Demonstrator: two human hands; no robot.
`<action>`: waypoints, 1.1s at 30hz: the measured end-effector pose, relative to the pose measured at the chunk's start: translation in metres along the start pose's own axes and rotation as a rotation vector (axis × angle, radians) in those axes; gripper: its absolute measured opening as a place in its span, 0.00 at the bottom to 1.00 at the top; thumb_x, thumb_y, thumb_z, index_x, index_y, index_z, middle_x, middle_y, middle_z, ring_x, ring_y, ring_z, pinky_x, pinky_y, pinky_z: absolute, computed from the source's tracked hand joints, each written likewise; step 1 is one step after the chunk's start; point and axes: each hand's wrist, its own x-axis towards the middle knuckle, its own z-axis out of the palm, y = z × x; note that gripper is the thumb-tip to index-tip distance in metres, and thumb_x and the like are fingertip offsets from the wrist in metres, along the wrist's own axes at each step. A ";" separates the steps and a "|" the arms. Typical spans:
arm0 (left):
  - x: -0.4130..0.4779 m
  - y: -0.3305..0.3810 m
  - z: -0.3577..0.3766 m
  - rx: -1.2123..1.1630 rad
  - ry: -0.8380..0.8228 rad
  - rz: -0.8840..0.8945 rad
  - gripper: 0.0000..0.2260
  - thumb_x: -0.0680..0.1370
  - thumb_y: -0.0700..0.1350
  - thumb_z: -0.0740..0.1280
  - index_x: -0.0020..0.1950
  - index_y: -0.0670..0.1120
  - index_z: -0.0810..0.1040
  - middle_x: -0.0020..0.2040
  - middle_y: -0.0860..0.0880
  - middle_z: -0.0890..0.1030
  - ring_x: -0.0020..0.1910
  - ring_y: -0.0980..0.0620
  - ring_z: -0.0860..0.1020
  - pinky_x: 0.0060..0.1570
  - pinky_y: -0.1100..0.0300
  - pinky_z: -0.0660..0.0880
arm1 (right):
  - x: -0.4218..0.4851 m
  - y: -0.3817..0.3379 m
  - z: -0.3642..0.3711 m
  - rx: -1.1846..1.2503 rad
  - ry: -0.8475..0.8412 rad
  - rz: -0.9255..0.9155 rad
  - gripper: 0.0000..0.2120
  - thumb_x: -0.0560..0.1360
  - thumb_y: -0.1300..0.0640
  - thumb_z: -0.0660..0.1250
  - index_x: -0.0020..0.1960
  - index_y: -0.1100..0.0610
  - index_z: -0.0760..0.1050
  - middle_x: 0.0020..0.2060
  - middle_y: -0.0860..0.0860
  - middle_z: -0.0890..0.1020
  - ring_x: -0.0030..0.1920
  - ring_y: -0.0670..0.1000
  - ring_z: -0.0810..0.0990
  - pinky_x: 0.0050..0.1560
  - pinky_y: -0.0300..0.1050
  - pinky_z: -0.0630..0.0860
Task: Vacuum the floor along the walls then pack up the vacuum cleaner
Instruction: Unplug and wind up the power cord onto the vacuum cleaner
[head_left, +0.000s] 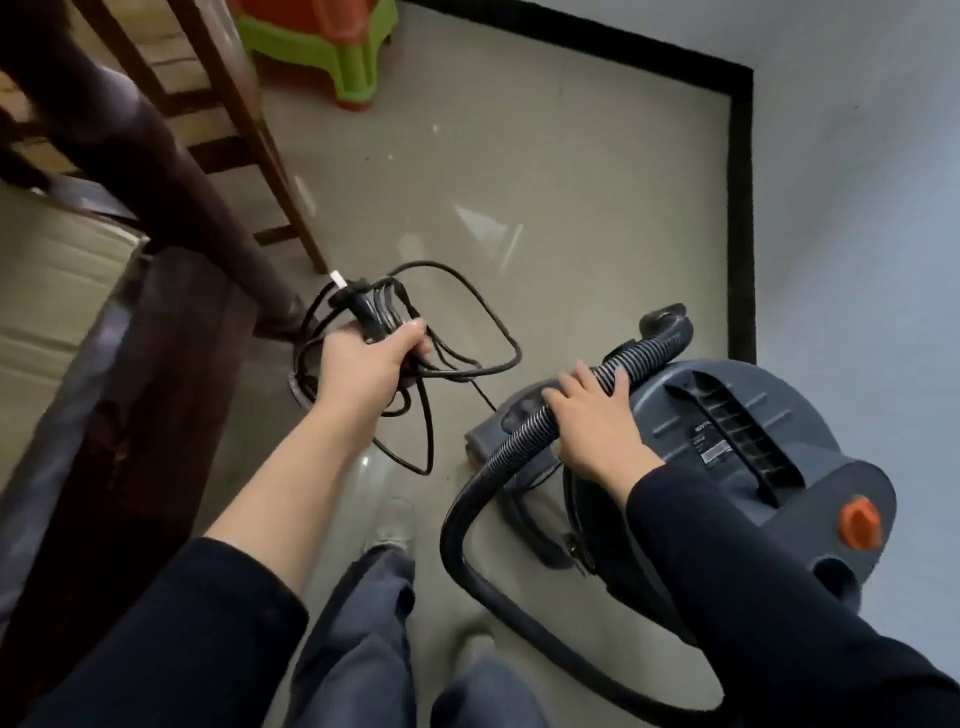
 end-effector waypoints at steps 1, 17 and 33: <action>0.012 -0.008 0.006 0.023 -0.023 -0.043 0.06 0.75 0.37 0.70 0.39 0.43 0.77 0.36 0.45 0.81 0.35 0.51 0.79 0.38 0.62 0.77 | 0.002 0.002 0.001 -0.015 -0.019 -0.011 0.23 0.76 0.57 0.63 0.70 0.53 0.65 0.68 0.52 0.68 0.74 0.55 0.57 0.70 0.67 0.49; 0.083 -0.095 0.092 0.762 -0.405 -0.100 0.11 0.74 0.35 0.64 0.49 0.51 0.77 0.46 0.54 0.80 0.51 0.49 0.78 0.49 0.57 0.73 | -0.015 0.040 0.004 0.006 0.227 -0.063 0.27 0.53 0.55 0.75 0.52 0.56 0.80 0.53 0.52 0.80 0.60 0.55 0.77 0.65 0.64 0.58; 0.092 -0.133 0.115 1.033 -0.993 -0.020 0.09 0.73 0.49 0.71 0.37 0.50 0.73 0.38 0.51 0.79 0.42 0.50 0.78 0.42 0.56 0.72 | -0.012 0.044 0.009 0.097 0.205 -0.041 0.22 0.59 0.55 0.61 0.51 0.54 0.79 0.52 0.50 0.79 0.60 0.55 0.77 0.69 0.61 0.57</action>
